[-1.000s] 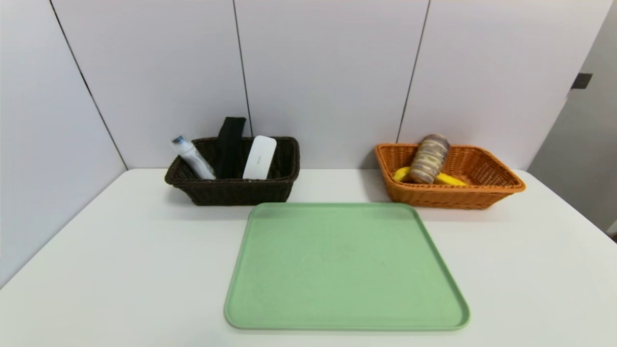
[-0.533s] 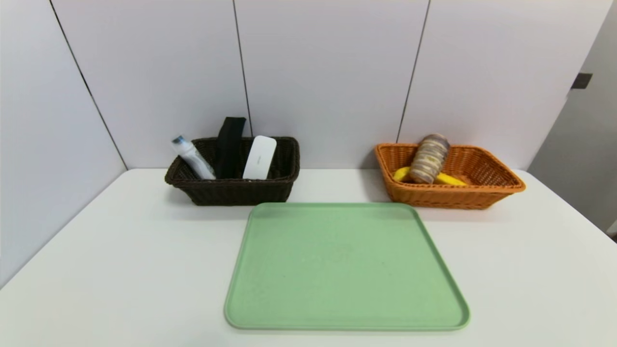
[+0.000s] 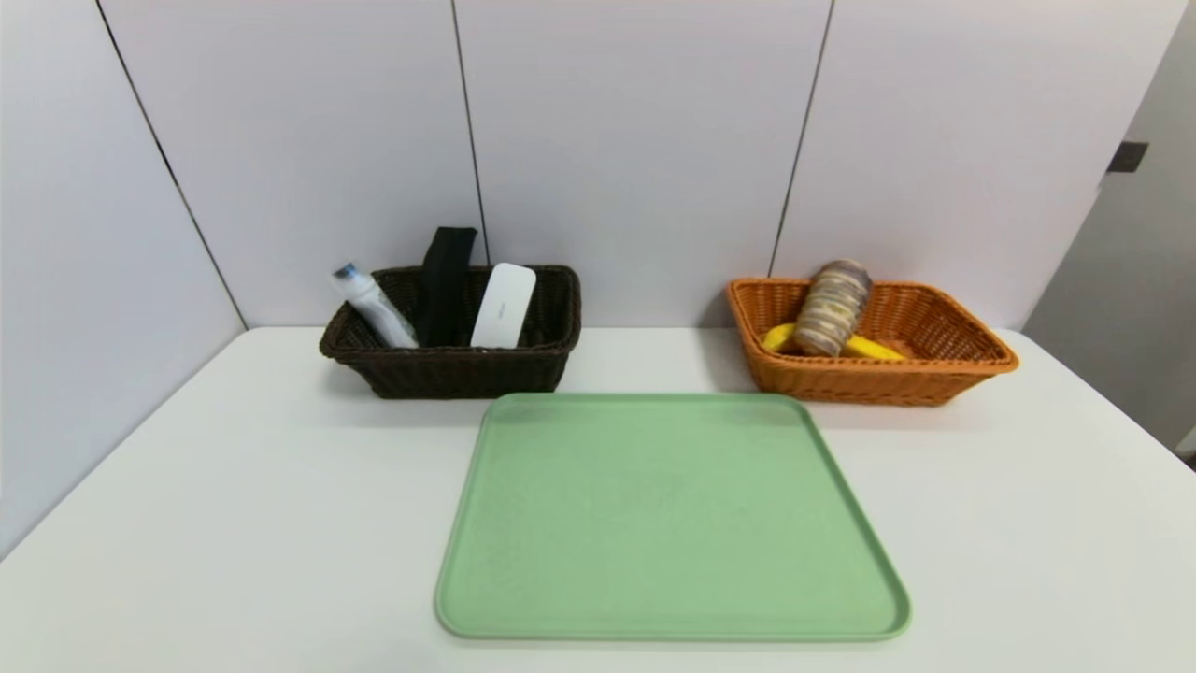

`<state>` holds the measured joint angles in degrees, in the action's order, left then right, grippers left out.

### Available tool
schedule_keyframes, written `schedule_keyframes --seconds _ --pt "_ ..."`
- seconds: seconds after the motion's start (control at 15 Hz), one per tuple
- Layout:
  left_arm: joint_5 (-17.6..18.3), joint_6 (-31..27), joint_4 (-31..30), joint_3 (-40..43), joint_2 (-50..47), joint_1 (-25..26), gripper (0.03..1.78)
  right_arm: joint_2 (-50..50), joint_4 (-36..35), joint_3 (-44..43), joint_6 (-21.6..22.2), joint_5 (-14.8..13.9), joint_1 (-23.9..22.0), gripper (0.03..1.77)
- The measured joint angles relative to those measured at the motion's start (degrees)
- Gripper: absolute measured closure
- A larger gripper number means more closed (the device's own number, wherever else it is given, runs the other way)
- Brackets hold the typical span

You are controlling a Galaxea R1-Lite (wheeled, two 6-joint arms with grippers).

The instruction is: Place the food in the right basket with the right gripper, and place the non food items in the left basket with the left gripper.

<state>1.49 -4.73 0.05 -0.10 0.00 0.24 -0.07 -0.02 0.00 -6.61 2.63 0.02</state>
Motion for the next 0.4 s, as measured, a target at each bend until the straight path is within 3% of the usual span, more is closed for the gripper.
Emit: schedule_keyframes --seconds 0.4 --pt "-0.1 0.1 0.0 0.0 0.0 0.0 0.12 0.0 0.0 0.0 0.1 0.0 0.0 0.09"
